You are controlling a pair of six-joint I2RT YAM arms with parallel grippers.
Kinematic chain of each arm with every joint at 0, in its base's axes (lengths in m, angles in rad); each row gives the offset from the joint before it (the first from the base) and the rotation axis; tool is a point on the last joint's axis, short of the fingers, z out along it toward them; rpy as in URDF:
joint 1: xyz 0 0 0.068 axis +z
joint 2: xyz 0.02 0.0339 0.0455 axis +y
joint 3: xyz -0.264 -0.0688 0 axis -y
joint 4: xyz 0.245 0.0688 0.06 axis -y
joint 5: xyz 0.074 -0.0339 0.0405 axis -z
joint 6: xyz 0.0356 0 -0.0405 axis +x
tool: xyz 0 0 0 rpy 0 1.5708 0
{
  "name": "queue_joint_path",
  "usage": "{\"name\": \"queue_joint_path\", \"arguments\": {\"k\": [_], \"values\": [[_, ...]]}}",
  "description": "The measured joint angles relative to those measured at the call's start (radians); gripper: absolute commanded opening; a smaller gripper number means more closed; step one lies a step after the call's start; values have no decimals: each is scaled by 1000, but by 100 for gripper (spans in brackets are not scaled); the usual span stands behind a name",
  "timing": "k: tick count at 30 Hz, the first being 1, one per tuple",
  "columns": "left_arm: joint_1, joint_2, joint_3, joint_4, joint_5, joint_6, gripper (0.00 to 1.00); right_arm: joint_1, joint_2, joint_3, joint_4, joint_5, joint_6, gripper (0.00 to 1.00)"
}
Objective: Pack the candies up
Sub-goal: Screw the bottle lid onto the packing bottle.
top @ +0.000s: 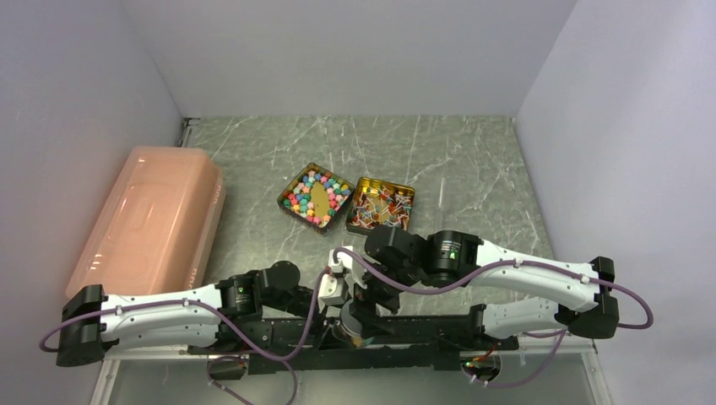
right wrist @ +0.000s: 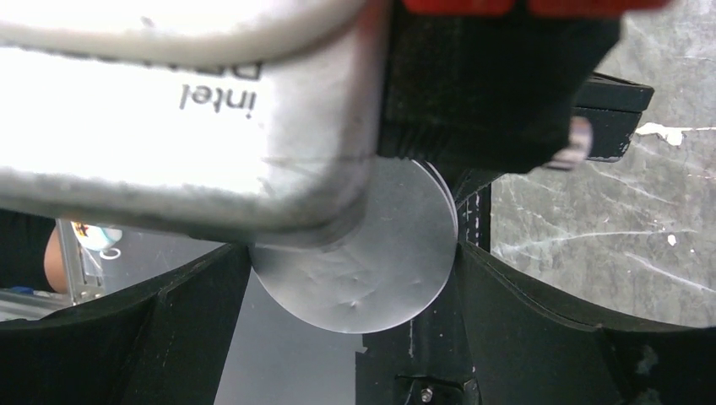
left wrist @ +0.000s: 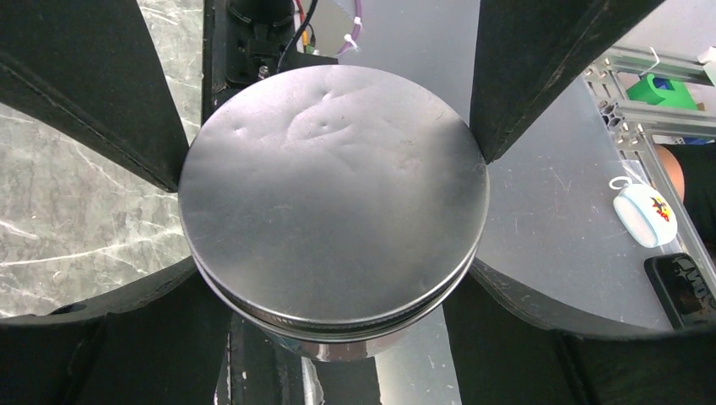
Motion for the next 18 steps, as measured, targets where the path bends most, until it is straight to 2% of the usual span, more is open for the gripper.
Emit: {"name": "queue_joint_path", "arguments": {"k": [5,10,13,18], "values": [[0,0,0,-3,-2,0,34,10,0,0,0,16,3,87],[-1,0,0,-11,-5,1,33,27,0,0,-1,45,13,76],[-4,0,0,-16,-14,0,32,39,1,0,-1,68,29,66],[-10,0,0,-26,-51,-8,31,50,2,-6,7,111,74,58]]}}
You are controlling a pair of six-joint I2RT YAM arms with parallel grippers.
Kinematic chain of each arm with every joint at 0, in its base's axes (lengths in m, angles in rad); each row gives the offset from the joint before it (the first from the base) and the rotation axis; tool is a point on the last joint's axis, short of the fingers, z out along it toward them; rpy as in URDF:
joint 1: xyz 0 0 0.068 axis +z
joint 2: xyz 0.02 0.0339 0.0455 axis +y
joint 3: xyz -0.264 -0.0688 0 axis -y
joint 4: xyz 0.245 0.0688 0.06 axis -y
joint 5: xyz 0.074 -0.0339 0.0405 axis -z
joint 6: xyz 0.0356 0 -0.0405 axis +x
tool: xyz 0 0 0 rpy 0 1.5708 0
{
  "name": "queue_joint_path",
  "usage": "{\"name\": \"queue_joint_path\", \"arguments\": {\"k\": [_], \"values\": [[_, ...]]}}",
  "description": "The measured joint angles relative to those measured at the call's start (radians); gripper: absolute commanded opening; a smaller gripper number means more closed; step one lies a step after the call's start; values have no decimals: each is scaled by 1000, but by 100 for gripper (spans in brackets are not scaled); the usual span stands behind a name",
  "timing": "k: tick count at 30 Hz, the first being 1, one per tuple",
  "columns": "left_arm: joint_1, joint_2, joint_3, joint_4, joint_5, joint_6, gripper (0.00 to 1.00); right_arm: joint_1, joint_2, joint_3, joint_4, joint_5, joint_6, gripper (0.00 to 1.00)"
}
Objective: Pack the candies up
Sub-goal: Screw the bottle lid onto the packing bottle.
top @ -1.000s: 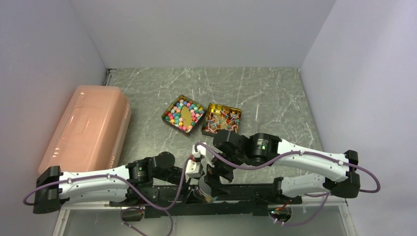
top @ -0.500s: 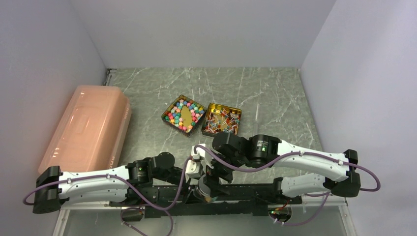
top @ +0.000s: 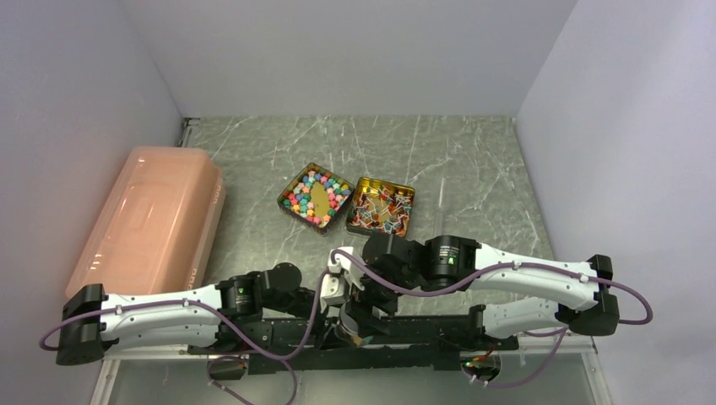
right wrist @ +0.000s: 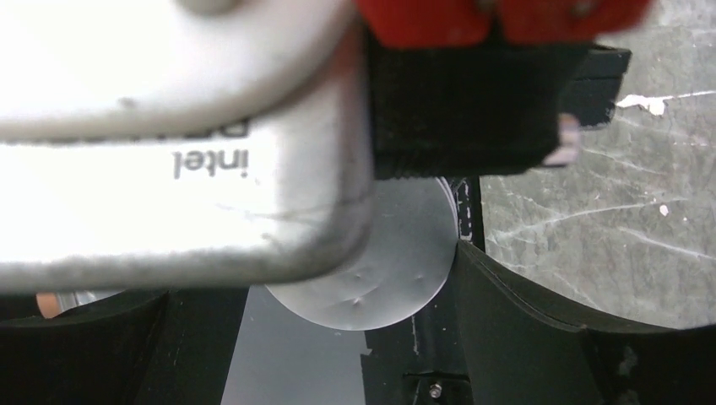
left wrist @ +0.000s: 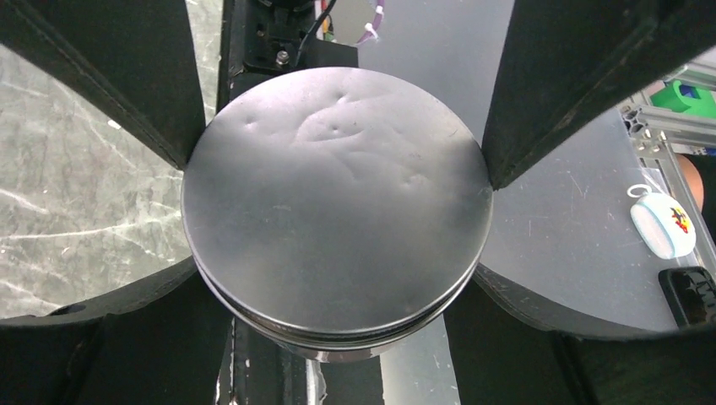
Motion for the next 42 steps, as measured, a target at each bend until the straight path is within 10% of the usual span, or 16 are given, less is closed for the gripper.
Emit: {"name": "queue_joint_path", "arguments": {"k": [20,42], "values": [[-7,5,17,-167,-373,-105,29,3,53,-32,45,307,269,48],[10,18,19,-111,-606,-129,34,19,-81,-51,-23,523,395,83]]}}
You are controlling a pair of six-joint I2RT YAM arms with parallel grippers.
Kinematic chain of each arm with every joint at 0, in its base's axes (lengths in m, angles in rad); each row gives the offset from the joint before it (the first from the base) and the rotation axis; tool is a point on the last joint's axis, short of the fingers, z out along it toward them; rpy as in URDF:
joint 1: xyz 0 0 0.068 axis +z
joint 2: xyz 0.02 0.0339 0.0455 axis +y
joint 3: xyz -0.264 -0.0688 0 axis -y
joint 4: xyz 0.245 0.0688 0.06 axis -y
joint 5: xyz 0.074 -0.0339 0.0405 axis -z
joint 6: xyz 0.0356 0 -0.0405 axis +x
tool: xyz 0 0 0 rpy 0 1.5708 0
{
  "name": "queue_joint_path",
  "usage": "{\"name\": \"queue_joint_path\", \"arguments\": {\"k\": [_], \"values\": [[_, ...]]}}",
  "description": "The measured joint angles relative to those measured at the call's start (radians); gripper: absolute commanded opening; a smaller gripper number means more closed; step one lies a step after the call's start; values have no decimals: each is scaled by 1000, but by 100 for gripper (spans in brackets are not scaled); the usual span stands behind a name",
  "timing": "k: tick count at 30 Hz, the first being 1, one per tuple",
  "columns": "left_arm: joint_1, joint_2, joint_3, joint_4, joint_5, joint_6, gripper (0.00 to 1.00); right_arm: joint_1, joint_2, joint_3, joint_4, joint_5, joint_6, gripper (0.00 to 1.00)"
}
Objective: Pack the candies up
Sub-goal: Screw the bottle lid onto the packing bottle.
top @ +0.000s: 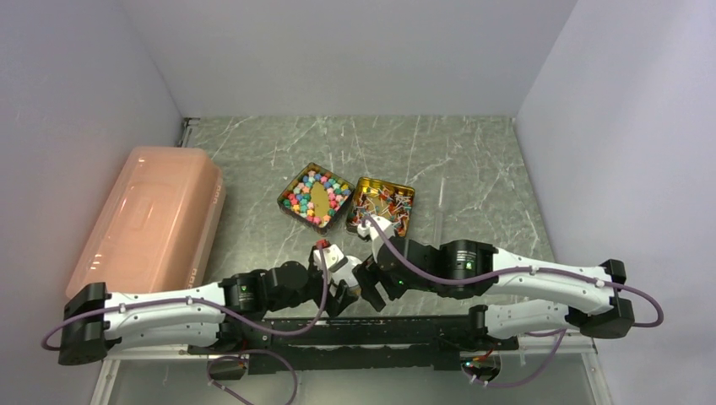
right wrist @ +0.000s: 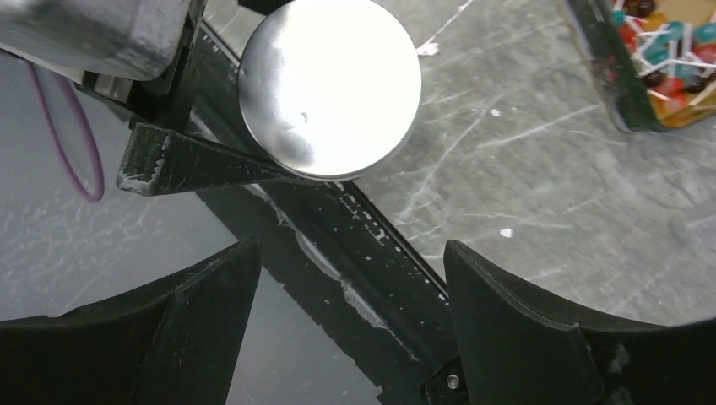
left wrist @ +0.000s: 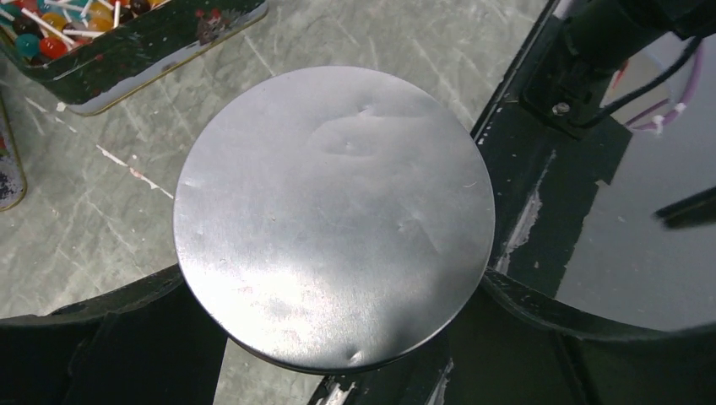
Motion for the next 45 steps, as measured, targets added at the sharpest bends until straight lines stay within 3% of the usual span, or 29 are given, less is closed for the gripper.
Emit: {"name": "queue_joint_path", "arguments": {"k": [8,16,27,34,44,45], "values": [[0,126,-25,101,-123,0,37,-4,-75,-63,-14,140,77,84],[0,362,-97,357,-267,12,41,-5,-89,-172,19,169,116,85],[0,644,-111,663,-348,26,47,-7,-153,-237,51,172,147,87],[0,726,-93,730,-370,25,58,-10,-158,-251,64,179,155,89],[0,757,-67,727,-369,2,83,-24,-146,-253,74,204,158,94],[0,755,-67,725,-369,-1,94,-27,-143,-253,75,209,158,94]]}}
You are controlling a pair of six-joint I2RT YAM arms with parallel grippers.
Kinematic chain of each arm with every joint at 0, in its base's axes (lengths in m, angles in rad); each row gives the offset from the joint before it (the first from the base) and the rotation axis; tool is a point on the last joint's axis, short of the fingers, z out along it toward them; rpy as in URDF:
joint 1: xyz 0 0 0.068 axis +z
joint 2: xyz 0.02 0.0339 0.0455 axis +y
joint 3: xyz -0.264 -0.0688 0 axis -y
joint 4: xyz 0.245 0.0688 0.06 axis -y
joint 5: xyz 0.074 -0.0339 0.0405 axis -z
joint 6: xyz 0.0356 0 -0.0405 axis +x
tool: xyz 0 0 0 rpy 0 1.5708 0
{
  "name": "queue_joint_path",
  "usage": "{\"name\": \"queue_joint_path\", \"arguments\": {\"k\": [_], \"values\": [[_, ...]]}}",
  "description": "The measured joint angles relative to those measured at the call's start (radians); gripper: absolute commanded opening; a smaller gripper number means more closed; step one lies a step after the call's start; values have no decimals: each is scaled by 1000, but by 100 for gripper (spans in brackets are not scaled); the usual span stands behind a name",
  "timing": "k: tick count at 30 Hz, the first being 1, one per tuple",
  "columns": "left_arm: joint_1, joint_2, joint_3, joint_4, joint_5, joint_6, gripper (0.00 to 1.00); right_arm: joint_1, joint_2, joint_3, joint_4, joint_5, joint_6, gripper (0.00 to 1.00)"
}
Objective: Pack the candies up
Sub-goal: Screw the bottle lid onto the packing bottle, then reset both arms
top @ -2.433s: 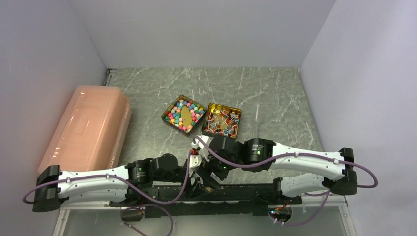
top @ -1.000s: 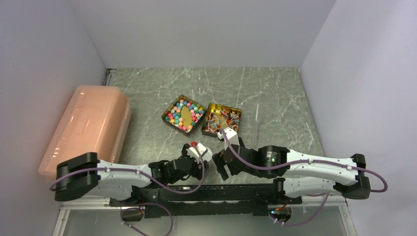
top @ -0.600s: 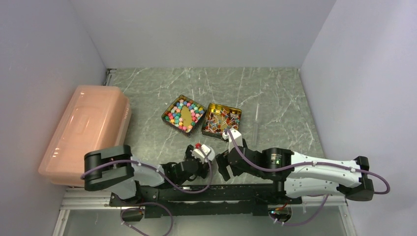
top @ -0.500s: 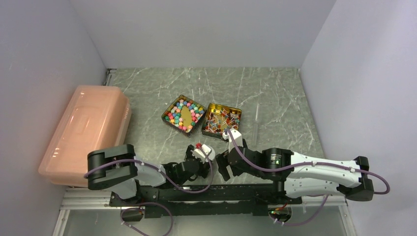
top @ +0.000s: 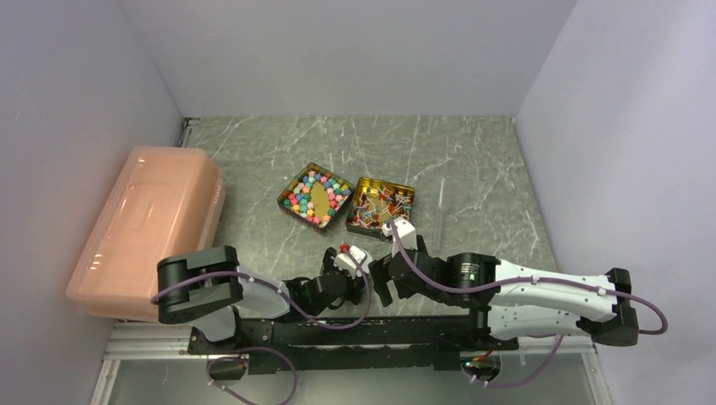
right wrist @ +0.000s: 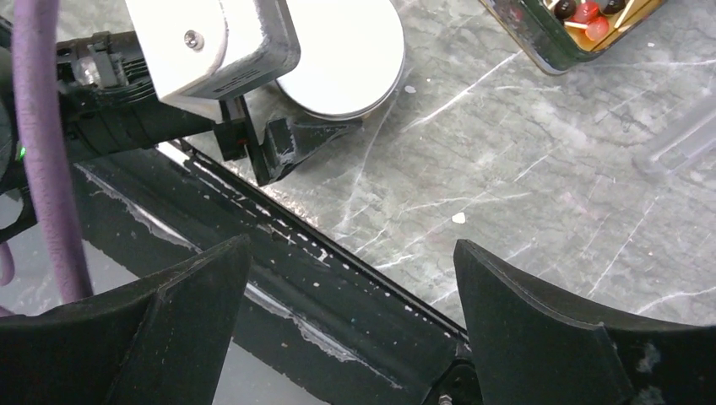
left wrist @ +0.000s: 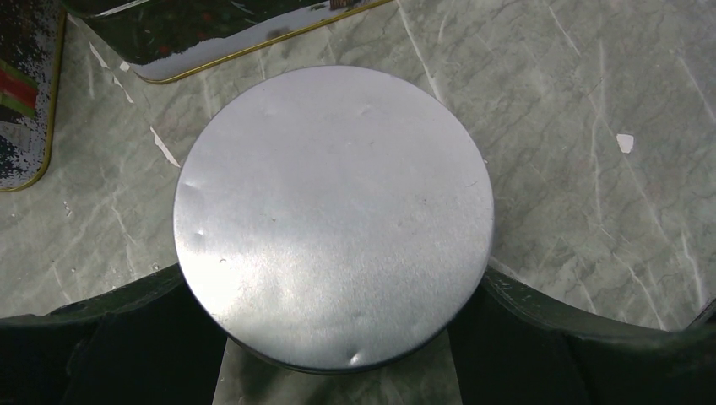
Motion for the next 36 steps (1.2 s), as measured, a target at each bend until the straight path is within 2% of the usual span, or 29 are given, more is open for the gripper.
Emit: {"name": "queue_joint_path", "arguments": {"k": [1,2,12,20,31,36], "values": [[0,-4,0,-7,1,-1,99,-2,3,0,1,5,0,94],[0,-9,0,-14,3,-5,99,-4,5,0,1,8,0,95],[0,-120,29,-143,15,-17,99,-27,0,0,3,53,0,96],[0,-263,126,-375,32,-17,99,-63,-28,54,-4,135,-5,100],[35,-472,368,-771,50,17,99,-369,-69,134,63,84,-173,100],[141,-501,526,-996,73,52,99,-522,-48,167,131,29,-272,100]]}}
